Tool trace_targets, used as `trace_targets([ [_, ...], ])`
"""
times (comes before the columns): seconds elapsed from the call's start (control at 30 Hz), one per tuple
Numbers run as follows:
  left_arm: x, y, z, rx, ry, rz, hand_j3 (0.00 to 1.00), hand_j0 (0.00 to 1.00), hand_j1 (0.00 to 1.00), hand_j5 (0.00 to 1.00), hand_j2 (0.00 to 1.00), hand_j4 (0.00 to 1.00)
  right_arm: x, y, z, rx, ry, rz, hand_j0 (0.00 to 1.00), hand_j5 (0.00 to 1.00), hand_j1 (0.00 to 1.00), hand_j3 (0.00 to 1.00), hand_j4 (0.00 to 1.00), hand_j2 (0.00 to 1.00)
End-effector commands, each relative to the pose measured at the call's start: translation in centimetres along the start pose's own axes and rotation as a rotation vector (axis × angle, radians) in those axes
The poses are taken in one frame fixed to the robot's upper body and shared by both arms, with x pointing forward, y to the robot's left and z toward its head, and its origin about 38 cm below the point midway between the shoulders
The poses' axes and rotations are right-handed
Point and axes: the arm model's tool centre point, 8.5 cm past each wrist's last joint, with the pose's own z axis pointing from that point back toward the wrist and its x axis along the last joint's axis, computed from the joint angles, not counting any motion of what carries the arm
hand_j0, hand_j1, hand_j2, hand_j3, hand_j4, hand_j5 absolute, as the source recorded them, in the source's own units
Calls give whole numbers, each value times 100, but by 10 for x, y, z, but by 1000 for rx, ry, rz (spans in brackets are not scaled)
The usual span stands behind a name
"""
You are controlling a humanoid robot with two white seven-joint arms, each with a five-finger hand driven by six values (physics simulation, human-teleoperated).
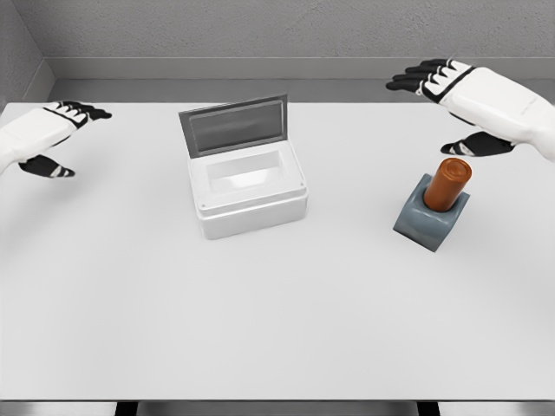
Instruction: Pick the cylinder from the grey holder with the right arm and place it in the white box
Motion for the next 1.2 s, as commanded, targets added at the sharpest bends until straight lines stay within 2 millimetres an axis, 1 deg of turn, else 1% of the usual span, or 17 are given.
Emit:
trace_targets([
  [0.0,-3,4,3,11,9,3,100,100,100,100,100,100,0,0,1,0,-5,-1,100,100,100,100,100,100],
  [0.17,-1,2,0,-3,6,-8,100,100,100,100,100,100,-4,-10,5,-7,19,20,100,100,100,100,100,100],
  [0.23,-1,2,0,-4,5,-8,100,100,100,100,100,100,-19,-38,31,3,86,99,100,100,100,100,100,100],
  [0.33,-1,2,0,-4,3,-9,100,100,100,100,100,100,-22,-47,44,39,106,129,100,100,100,100,100,100],
  [0.4,0,3,0,-2,2,-9,100,100,100,100,100,100,-24,-32,46,225,118,117,100,100,100,100,100,100],
  [0.43,3,6,-1,1,-10,-18,100,100,100,100,100,100,-26,-32,49,297,129,120,100,100,100,100,100,100],
  [0.47,3,7,0,3,-12,-20,100,100,100,100,100,100,-26,-25,50,378,130,113,100,100,100,100,100,100],
  [0.5,4,5,-1,-1,-12,-19,100,100,100,100,100,100,-26,-23,51,409,131,112,100,100,100,100,100,100],
  [0.6,3,4,0,-8,-12,-19,100,100,100,100,100,100,-18,-10,32,375,79,72,100,100,100,100,100,100],
  [0.67,4,3,0,-7,-13,-16,100,100,100,100,100,100,-15,-4,26,373,61,57,100,100,100,100,100,100],
  [0.7,3,4,1,-7,-12,-16,100,100,100,100,100,100,-17,5,24,382,61,34,100,100,100,100,100,100],
  [0.73,3,4,1,-7,-11,-17,100,100,100,100,100,100,-33,20,26,414,101,-9,100,100,100,100,100,100],
  [0.77,3,4,2,-9,-11,-18,100,100,100,100,100,100,-49,25,24,426,135,-33,100,100,100,100,100,100],
  [0.8,3,4,2,-9,-11,-18,100,100,100,100,100,100,-55,33,18,447,141,-51,100,100,100,100,100,100],
  [0.83,3,4,2,-9,-11,-18,100,100,100,100,100,100,-55,35,13,460,133,-50,100,100,100,100,100,100],
  [1.07,3,3,2,-9,-12,-16,100,100,100,100,100,100,-52,35,11,459,123,-45,100,100,100,100,100,100],
  [1.17,3,3,2,-9,-12,-16,100,100,100,100,100,100,-48,46,4,474,105,-62,100,100,100,100,100,100],
])
